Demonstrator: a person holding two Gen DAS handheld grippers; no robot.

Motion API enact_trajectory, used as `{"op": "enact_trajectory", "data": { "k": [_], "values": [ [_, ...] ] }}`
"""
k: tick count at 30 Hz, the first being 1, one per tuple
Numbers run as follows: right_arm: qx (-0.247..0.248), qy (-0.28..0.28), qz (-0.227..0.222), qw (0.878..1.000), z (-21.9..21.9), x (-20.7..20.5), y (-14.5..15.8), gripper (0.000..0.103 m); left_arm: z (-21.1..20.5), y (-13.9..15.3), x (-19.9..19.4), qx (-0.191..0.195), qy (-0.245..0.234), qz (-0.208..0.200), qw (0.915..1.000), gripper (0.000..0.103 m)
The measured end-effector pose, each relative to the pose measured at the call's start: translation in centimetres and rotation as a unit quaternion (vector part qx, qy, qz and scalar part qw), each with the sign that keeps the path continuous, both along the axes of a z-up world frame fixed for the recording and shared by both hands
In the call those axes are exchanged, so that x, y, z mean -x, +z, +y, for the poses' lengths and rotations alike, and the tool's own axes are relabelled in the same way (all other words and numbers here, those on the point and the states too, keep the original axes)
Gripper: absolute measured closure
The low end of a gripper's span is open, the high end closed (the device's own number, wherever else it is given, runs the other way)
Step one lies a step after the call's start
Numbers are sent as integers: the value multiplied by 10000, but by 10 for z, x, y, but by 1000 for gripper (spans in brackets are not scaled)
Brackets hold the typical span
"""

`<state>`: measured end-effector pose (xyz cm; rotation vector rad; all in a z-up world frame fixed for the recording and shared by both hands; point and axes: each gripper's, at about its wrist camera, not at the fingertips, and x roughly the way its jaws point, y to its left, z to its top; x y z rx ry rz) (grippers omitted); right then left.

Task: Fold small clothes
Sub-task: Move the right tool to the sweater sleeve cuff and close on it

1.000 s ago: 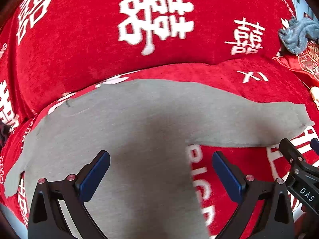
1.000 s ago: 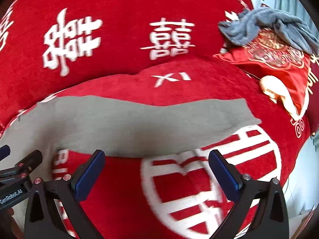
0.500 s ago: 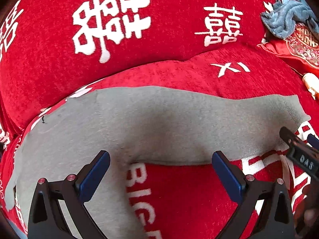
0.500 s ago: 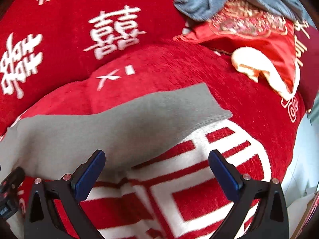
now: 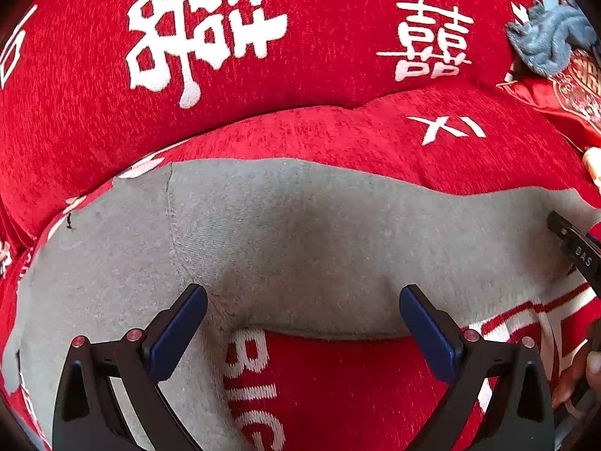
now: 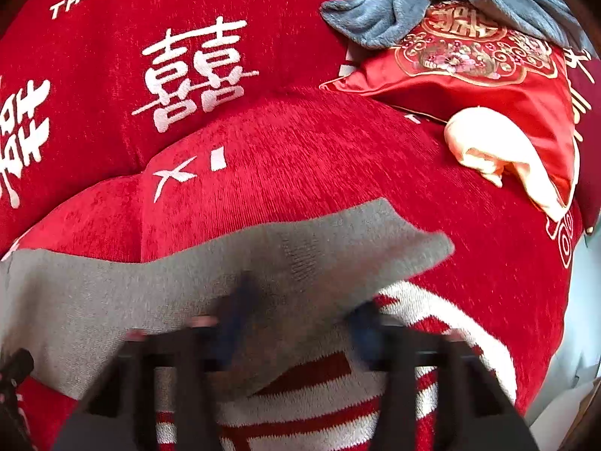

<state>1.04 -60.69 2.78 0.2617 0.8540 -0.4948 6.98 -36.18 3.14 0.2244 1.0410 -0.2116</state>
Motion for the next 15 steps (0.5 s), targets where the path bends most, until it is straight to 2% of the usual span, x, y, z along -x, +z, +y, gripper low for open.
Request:
{"op": "enact_trajectory", "data": {
  "k": [2,9,11,15],
  "values": [
    [-288,67,-149,9995,-4,1,-1,95,0,0,-1,22,14,8,10000,1],
    [-587,-99,-1049,9927,-9,41,24,97,5,0,-4,26,88,-4,10000,1],
    [-552,-191,-1068,9926,-10,46,26,97,8,-2,-4,23,131,48,9999,1],
    [-562,-287,-761,9951,-12,41,14,97,16,-1,3,32,74,31,10000,1]
  ]
}}
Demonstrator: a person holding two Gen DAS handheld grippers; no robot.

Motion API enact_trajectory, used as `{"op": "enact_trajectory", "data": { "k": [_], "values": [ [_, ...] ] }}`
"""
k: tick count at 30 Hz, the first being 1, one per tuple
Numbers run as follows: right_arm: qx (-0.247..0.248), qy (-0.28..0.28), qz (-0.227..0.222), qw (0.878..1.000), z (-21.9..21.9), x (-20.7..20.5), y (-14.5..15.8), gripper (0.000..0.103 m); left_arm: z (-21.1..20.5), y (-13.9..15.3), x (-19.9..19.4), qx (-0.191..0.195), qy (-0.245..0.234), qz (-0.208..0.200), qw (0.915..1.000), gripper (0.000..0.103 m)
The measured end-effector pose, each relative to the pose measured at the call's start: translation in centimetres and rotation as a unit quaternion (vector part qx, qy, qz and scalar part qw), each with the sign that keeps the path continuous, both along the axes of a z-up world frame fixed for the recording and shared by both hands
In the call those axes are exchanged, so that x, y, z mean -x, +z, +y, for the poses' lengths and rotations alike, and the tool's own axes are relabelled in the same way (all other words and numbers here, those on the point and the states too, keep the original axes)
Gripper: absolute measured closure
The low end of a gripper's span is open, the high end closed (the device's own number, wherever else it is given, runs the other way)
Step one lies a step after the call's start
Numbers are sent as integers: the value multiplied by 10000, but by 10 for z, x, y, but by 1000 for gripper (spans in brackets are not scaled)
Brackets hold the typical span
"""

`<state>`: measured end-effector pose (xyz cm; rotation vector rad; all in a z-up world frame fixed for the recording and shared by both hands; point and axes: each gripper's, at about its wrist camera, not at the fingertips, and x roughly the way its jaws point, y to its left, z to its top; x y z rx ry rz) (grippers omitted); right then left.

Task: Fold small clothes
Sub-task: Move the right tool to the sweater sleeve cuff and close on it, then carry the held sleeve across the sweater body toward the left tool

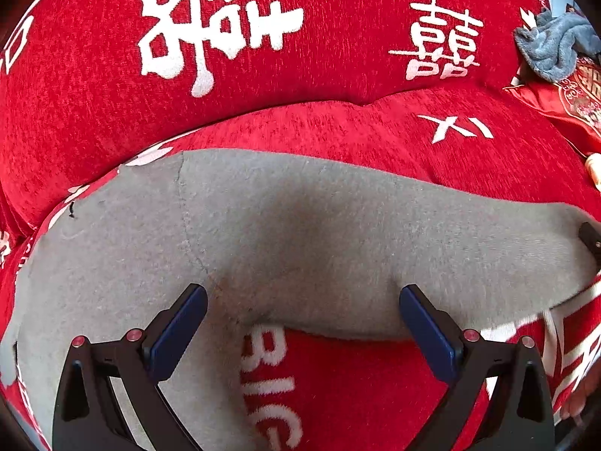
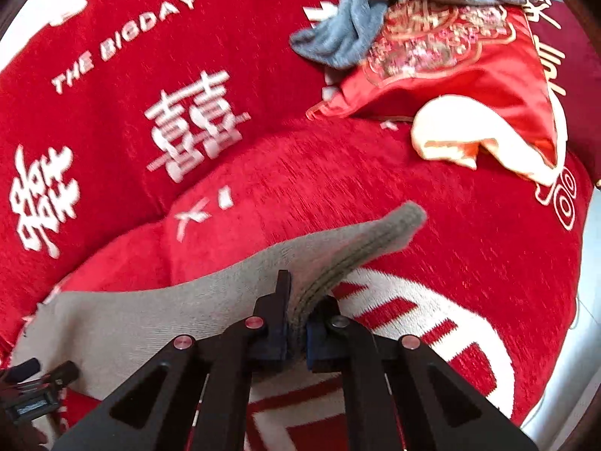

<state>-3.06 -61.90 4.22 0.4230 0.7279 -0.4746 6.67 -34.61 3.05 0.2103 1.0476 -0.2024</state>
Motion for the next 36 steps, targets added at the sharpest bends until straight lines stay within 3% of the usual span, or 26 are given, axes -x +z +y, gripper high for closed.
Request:
{"op": "enact_trajectory", "data": {
  "k": [4,13,26,36],
  "values": [
    [107,57,-255,9996,9,5,15,97,21,3,2,93,92,16,9999,1],
    [319,572,-697,9954,60,-5,70,97,106,-2,1,558,835,385,9942,1],
    [620,1460,-797,9841,185,-22,105,97,175,31,35,667,770,-197,9946,1],
    [726,2058,-785,9727,285,-43,117,97,239,30,45,816,978,-262,9915,1]
  ]
}}
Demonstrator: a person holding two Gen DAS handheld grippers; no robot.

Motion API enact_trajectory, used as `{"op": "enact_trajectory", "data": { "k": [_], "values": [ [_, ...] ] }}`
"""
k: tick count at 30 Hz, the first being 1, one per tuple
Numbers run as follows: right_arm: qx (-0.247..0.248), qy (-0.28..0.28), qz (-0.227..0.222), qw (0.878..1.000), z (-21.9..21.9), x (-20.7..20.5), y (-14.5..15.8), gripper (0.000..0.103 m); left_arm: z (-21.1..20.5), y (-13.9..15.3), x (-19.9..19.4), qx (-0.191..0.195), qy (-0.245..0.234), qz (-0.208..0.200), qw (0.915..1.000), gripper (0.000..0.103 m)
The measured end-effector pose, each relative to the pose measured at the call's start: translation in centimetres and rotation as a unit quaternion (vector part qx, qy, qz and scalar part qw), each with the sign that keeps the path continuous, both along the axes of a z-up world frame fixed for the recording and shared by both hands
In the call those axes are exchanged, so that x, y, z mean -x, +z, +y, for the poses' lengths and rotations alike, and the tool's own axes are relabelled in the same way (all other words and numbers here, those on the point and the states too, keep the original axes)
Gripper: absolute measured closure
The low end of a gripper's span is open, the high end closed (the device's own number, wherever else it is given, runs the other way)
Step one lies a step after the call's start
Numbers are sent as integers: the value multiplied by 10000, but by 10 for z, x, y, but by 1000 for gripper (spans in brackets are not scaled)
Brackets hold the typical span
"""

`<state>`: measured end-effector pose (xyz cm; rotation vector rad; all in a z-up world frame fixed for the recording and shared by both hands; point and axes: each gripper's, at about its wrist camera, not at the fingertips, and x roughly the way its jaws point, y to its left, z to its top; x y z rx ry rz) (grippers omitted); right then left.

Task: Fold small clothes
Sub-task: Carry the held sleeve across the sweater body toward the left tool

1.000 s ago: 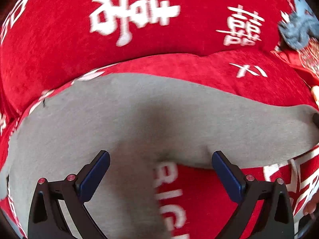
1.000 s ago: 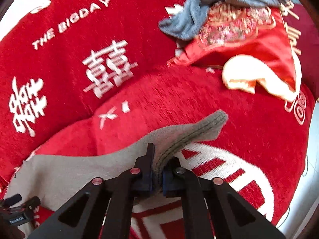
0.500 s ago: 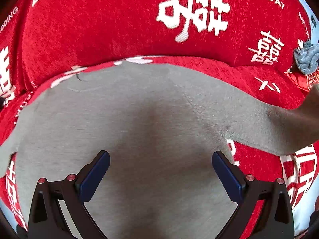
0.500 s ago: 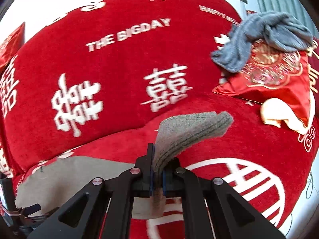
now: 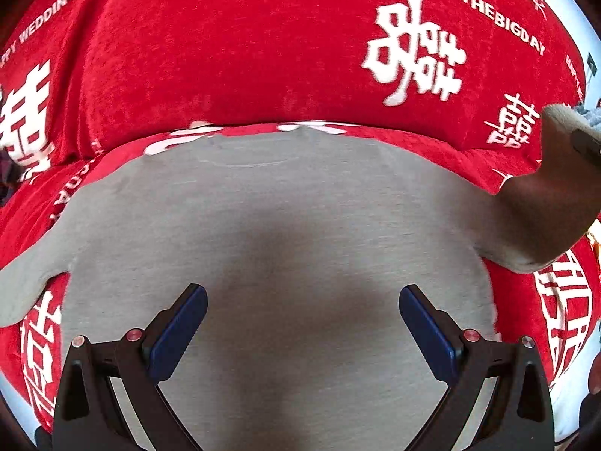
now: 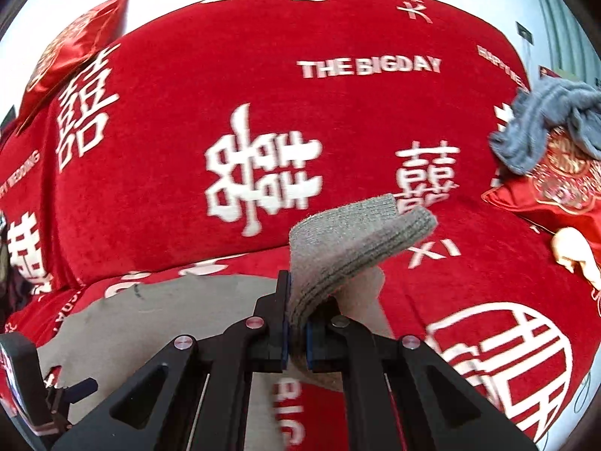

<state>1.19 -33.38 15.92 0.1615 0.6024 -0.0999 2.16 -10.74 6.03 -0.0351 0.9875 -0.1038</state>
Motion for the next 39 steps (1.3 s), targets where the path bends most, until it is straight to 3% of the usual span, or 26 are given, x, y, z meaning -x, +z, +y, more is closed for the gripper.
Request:
{"op": "enact_trajectory", "data": {
  "k": [11,23,30,39],
  "values": [
    [87,460,47,9989,96,-30,7,97,68,-18,5,218,292,161,9992,1],
    [334,1115,303,9927,203,-51,-16,97,141,-29,13,376,732,212,9964,1],
    [522,1411,583,9869,252,-62,-41,97,171,-29,21,499,960,182,9940,1],
    [983,1662,1125,9747,297,-67,-97,97,196,-36,35,607,1219,265,9903,1]
  ]
}}
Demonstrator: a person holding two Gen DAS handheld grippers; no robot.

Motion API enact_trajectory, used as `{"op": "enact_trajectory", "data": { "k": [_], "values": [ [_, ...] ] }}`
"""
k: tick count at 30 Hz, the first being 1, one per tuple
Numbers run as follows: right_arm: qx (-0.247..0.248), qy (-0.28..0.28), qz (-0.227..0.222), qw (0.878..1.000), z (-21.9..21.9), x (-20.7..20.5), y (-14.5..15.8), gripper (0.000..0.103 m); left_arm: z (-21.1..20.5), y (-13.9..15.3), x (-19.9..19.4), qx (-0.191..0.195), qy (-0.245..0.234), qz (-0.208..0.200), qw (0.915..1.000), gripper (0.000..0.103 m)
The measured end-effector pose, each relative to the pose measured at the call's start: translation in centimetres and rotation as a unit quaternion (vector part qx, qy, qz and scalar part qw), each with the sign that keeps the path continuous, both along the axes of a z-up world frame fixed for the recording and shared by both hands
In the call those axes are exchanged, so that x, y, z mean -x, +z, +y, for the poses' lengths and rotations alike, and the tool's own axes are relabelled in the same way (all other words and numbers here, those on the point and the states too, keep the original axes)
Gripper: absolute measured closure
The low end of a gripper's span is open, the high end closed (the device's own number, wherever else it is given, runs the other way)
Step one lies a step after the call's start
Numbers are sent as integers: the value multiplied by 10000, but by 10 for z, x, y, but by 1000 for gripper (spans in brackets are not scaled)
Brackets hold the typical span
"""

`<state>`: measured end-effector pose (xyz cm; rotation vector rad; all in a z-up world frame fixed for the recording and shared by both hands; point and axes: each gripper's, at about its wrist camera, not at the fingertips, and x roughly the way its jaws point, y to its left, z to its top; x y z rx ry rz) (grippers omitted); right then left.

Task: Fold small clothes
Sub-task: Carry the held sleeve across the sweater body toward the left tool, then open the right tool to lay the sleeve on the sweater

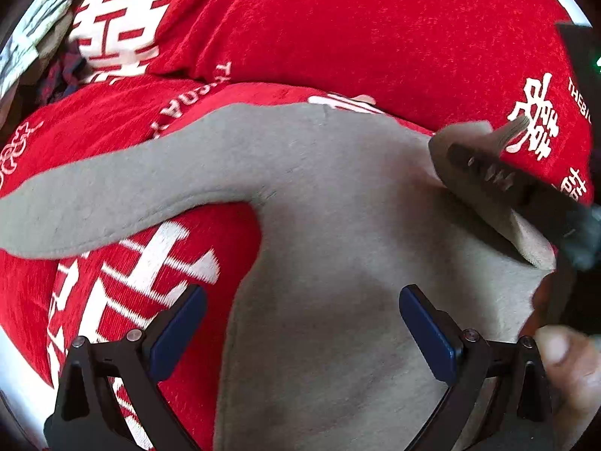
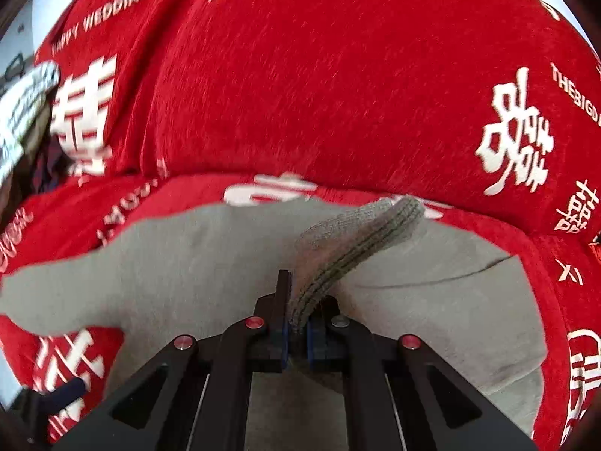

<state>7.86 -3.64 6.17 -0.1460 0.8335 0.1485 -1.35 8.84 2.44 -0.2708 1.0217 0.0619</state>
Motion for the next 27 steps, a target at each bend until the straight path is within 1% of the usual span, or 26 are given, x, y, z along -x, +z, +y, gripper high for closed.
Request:
{"op": "enact_trajectory", "data": {
  "k": [2,7,8,9,10,11,12,13,14,15,17,20,21,24,25,27],
  "values": [
    [164,68,68,9998,7,3,-13,97,4,-2,3,41,54,20,10000,1],
    [382,259,176,9988,23,2,-28,96,11,-5,9,57,161,69,9998,1],
    [393,287,238,9985,25,1,-31,95,12,-4,10,52,173,72,9998,1],
    [291,352,383,9982,25,0,-34,92,13,-3,11,46,178,66,9998,1],
    [120,438,513,9977,25,0,-36,92,13,-2,12,30,187,54,9998,1],
    [-17,518,594,9969,24,0,-36,85,15,-1,13,21,200,41,9998,1],
    [-216,651,649,9955,21,3,-32,74,16,0,13,30,217,21,9998,1],
    [-303,722,602,9951,19,7,-27,67,17,2,14,36,245,-1,9997,1],
    [-396,793,518,9947,16,11,-20,52,18,4,14,74,277,-18,9996,1],
    [-513,855,428,9941,11,15,-14,42,18,6,13,104,296,-31,9995,1],
    [-676,878,261,9935,-10,21,2,41,16,11,10,145,305,-59,9994,1],
    [-610,569,170,9964,-53,20,13,39,4,18,-1,109,169,-92,9998,1],
    [-540,453,171,9974,-63,17,13,39,-3,20,-5,124,182,-62,9997,1],
    [-257,-105,275,9992,-115,11,3,39,-29,31,-23,113,-60,-138,9998,1],
    [-257,-310,362,9985,-135,9,-3,39,-42,34,-30,87,-201,-145,9997,1],
    [-334,-542,475,9968,-161,10,-11,39,-65,38,-41,22,-444,-158,9989,1]
  ]
}}
